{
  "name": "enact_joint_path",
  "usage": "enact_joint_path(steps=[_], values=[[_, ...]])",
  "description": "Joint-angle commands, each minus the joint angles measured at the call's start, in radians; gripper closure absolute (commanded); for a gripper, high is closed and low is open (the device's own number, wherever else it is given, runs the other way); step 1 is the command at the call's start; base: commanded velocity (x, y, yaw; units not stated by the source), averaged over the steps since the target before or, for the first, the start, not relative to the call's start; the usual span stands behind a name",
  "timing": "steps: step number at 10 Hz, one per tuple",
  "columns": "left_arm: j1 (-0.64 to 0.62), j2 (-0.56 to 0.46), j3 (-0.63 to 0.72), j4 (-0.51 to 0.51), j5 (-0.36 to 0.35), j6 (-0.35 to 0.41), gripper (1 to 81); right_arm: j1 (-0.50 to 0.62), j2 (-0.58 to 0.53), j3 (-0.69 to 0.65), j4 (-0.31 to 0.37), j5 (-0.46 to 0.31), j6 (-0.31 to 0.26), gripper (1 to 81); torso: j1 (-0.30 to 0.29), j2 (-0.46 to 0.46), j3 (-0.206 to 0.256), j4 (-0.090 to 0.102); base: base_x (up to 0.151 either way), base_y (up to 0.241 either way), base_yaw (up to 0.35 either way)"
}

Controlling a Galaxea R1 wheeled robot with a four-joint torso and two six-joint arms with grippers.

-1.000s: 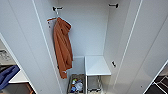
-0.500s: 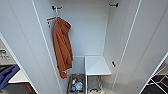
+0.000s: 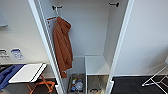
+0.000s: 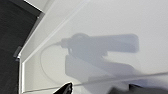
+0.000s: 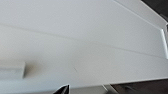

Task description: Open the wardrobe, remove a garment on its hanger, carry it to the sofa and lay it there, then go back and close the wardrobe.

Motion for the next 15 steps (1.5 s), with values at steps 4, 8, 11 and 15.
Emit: enact_joint_path(steps=[4,8,11,15], values=[[0.232,0.105,-0.221,0.062,-0.001,0.106,1.0,-0.138,0.101,-0.303,-0.200,-0.040,-0.001,1.0,0.000,0.000,0.000,0.000,0.000,0.000,0.000],[0.490,0.162,-0.231,0.065,0.003,0.341,1.0,-0.353,0.324,-0.679,-0.390,-0.051,-0.015,1.0,0.000,0.000,0.000,0.000,0.000,0.000,0.000],[0.590,0.264,-0.231,0.067,0.245,0.450,1.0,-0.481,0.460,-0.854,-0.479,-0.057,-0.017,1.0,0.000,0.000,0.000,0.000,0.000,0.000,0.000],[0.647,0.387,-0.231,0.076,0.503,0.533,1.0,-0.600,0.516,-0.848,-0.489,-0.122,-0.125,1.0,-0.001,-0.001,0.001,0.000,0.000,0.000,0.000]])
